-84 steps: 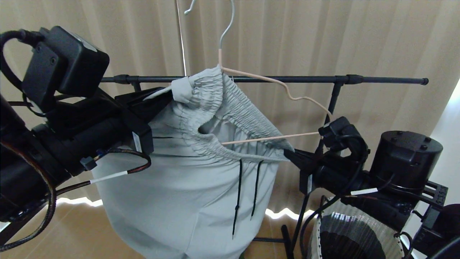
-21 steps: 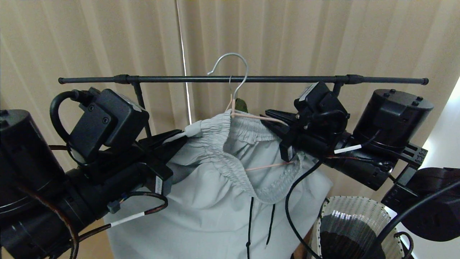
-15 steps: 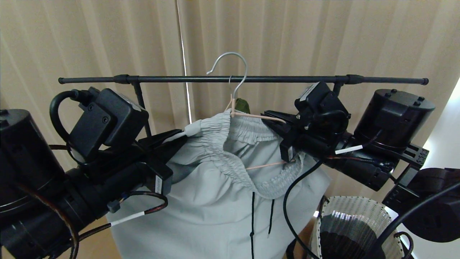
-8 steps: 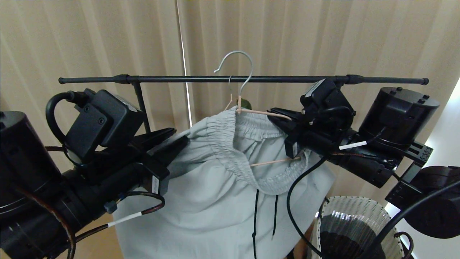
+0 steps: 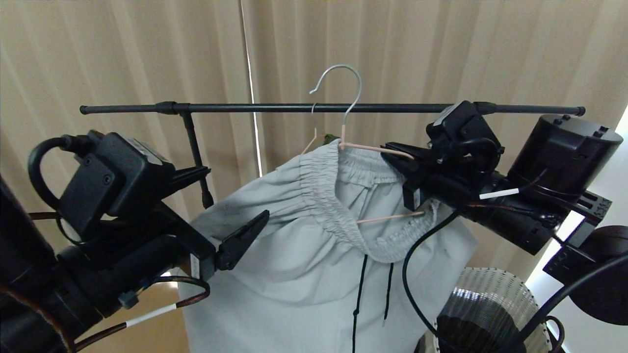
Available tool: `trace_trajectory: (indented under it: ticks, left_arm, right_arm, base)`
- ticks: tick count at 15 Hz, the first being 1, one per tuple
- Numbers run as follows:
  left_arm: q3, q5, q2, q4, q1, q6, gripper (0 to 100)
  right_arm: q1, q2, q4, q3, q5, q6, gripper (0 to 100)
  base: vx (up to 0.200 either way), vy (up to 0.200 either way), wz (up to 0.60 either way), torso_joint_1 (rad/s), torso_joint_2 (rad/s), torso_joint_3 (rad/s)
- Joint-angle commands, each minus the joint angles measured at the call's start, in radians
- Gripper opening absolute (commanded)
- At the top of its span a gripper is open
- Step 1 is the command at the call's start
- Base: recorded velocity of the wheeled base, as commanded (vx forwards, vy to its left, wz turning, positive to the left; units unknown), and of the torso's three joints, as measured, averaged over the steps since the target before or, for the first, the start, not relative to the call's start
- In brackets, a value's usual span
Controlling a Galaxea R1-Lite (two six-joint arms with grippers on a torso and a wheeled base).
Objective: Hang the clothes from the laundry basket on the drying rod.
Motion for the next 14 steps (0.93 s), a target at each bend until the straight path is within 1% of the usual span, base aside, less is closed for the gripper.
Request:
trace_trajectory:
  ticks: [1,4,5,8,11,14]
  left_arm:
    - [0.0,0.0,-0.044,-0.001,0.0,-0.003,100]
    - [0.038,0.001,-0.055,0.001,0.011,-0.004,100]
    - [0.076,0.001,-0.053,0.001,0.044,-0.001,100]
    - [0.146,0.0,-0.037,-0.001,0.081,-0.003,100]
    - [0.162,0.001,-0.032,-0.001,0.093,-0.017,100]
    - [0.156,0.001,-0.004,-0.001,0.166,-0.032,100]
  right_arm:
    - [-0.041,-0.01,0.0,0.002,-0.007,-0.001,0]
    - [-0.068,-0.026,-0.001,0.003,-0.038,-0.001,0]
    - [-0.079,-0.049,-0.001,0.014,-0.038,-0.001,0]
    - [-0.085,-0.092,-0.005,0.026,-0.036,0.004,0]
    - [-0.085,-0.12,-0.009,0.028,-0.028,0.005,0]
    - [-0.084,-0.138,-0.011,0.038,-0.024,0.013,0]
  base:
    - [0.0,0.0,0.0,0.0,0.0,0.0]
    - [0.0,0.0,0.0,0.0,0.0,0.0]
    - [0.0,0.0,0.0,0.0,0.0,0.0]
    - [0.0,0.0,0.0,0.0,0.0,0.0]
    - [0.0,0.0,0.0,0.0,0.0,0.0]
    - [0.0,0.0,0.0,0.0,0.0,0.0]
